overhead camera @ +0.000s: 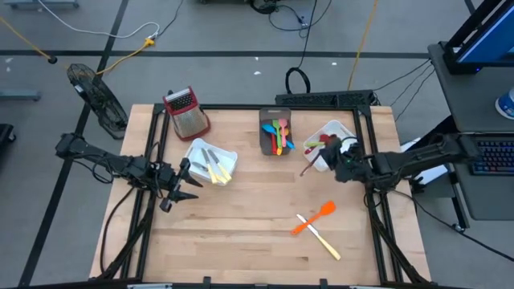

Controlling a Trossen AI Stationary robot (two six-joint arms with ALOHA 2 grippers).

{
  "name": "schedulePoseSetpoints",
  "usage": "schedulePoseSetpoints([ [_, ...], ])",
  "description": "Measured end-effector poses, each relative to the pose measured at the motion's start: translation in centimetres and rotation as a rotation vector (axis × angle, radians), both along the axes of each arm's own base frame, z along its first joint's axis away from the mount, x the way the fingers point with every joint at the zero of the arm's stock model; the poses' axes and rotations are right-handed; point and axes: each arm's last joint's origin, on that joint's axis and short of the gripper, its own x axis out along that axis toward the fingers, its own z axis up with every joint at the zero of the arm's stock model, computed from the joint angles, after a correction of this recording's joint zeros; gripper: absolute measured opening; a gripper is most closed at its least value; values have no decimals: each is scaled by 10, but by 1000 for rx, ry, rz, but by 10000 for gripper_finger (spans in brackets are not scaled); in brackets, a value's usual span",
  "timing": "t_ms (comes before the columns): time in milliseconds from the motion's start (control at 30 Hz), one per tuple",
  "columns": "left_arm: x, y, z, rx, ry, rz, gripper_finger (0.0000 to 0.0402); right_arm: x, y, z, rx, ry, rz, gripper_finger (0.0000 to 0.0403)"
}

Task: Pick & Place Kitchen Items
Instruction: Put the wooden slotted spoon into the right white bin

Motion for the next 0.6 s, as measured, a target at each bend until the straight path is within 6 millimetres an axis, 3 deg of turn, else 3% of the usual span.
schedulePoseSetpoints([
  [367, 0, 0, 0, 18, -2, 2, 182, -34, -21, -24, 56, -143, -135, 33],
  [600, 0, 1, 0, 28, -6, 44, 182, -42, -30, -53, 92, -260, -158, 36],
])
